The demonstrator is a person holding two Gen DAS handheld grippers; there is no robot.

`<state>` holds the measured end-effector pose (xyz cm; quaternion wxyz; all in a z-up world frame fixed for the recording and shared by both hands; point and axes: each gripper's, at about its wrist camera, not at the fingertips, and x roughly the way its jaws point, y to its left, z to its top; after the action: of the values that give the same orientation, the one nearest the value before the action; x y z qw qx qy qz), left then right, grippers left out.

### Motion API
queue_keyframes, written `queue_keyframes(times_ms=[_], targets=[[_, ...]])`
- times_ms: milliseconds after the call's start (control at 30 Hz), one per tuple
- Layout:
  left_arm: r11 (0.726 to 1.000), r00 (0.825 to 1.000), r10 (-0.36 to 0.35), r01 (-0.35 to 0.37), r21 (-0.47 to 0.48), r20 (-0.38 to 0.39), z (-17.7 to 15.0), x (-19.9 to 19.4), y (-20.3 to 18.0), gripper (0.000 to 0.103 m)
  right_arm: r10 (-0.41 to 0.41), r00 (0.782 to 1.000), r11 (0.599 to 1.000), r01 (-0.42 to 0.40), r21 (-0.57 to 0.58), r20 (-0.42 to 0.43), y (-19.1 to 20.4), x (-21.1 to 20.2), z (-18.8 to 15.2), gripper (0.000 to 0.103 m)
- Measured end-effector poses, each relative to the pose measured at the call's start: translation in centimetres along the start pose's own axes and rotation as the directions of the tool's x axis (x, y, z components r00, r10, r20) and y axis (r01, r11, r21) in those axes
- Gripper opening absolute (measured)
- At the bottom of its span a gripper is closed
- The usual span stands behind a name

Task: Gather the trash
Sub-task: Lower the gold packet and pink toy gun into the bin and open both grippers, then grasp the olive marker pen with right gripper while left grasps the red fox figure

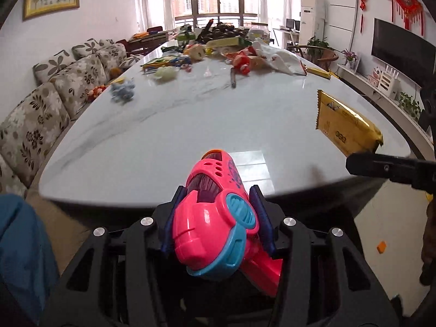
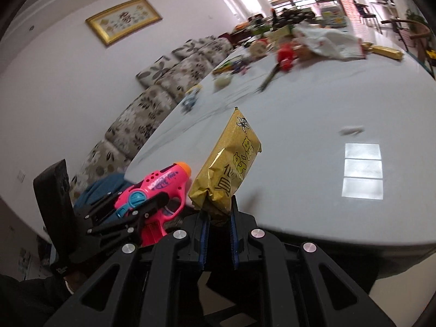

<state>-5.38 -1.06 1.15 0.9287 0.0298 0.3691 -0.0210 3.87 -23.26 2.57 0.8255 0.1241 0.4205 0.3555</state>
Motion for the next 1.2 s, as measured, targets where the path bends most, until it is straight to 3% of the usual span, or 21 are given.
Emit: queue_keyframes(times_ms=[233,333,400,433,500,533,567,600,667,700,733,800,900,933,1000,1033,1067,1133,1200], targets=[[0.999,0.999,0.006,-0.004,0.044,-0.054,-5.2,-2.2,1.5,0.047,0.068,0.987,0.995,-0.077,-0.062,-0.144,3.5,-0.6,-5.8,0.013],[0.999,0.991,-0.009,0.016,0.051,-0.134,-7.0,-0.7,1.1,0.047,0.044,0.971,0.996,-0.061,-0.066,-0.233,3.0,0.9,-8.2,0.014],[0.999,0.976,-0.026,0.034,0.034,-0.214,-7.9,1.2,1.0,0.047,0.027,0.953,0.998,-0.045,-0.052,-0.301,2.0,3.0,-9.5,0.014],[0.999,0.962,-0.041,0.049,0.023,-0.270,-8.5,2.7,1.0,0.047,0.017,0.948,0.998,-0.036,-0.053,-0.319,1.6,3.8,-9.9,0.017],[0.998,0.926,-0.044,0.057,0.023,-0.375,-9.4,5.9,0.6,0.049,-0.027,0.913,0.998,0.004,-0.057,-0.408,-0.1,7.3,-11.0,0.032],[0.998,0.898,-0.032,0.056,0.041,-0.438,-10.2,8.3,0.2,0.063,-0.048,0.904,0.998,0.024,-0.061,-0.425,-0.6,8.3,-11.3,0.060],[0.997,0.880,-0.014,0.049,0.060,-0.475,-10.8,9.9,0.0,0.072,-0.084,0.888,0.995,0.055,-0.078,-0.452,-1.6,10.4,-11.9,0.070],[0.996,0.857,0.007,0.043,0.084,-0.516,-11.5,11.9,-0.4,0.086,-0.103,0.877,0.994,0.069,-0.090,-0.468,-2.0,11.3,-12.2,0.069],[0.992,0.806,0.050,0.030,0.124,-0.589,-12.9,14.7,-0.8,0.086,-0.177,0.844,0.983,0.133,-0.123,-0.505,-3.0,13.4,-12.8,0.065],[0.992,0.787,0.047,0.034,0.119,-0.615,-13.3,15.4,-0.7,0.086,-0.177,0.841,0.984,0.135,-0.118,-0.511,-3.0,13.4,-12.9,0.064],[0.994,0.782,0.014,0.057,0.094,-0.623,-13.3,15.4,-0.4,0.086,-0.155,0.849,0.988,0.119,-0.103,-0.505,-2.8,12.7,-12.7,0.064],[0.994,0.809,-0.011,0.073,0.082,-0.588,-12.5,14.1,0.1,0.086,-0.103,0.884,0.993,0.068,-0.093,-0.455,-1.3,9.6,-11.1,0.063],[0.992,0.897,-0.038,0.087,0.091,-0.440,-10.0,9.6,1.3,0.086,-0.029,0.938,0.995,-0.007,-0.103,-0.347,0.7,4.5,-6.9,0.065],[0.991,0.927,-0.062,0.101,0.088,-0.371,-8.6,7.7,1.8,0.086,0.001,0.957,0.995,-0.030,-0.096,-0.291,1.2,2.8,-4.1,0.068],[0.991,0.957,-0.086,0.111,0.077,-0.277,-6.4,5.4,2.3,0.086,-0.003,0.978,0.995,-0.018,-0.098,-0.209,1.1,1.7,0.9,0.071],[0.991,0.970,-0.102,0.119,0.065,-0.222,-5.0,4.3,2.8,0.087,-0.049,0.987,0.993,0.031,-0.112,-0.155,0.8,1.8,4.1,0.076],[0.991,0.977,-0.109,0.120,0.052,-0.181,-3.8,3.6,3.2,0.088,-0.110,0.987,0.988,0.095,-0.125,-0.114,0.5,2.4,6.4,0.078],[0.993,0.988,-0.116,0.117,0.006,-0.099,-1.2,2.6,4.3,0.089,-0.238,0.969,0.963,0.227,-0.145,-0.066,-0.6,5.1,11.4,0.078],[0.990,0.989,-0.139,0.137,-0.043,-0.052,0.6,2.3,5.2,0.089,-0.351,0.934,0.932,0.340,-0.126,-0.075,-2.2,9.9,16.3,0.072]])
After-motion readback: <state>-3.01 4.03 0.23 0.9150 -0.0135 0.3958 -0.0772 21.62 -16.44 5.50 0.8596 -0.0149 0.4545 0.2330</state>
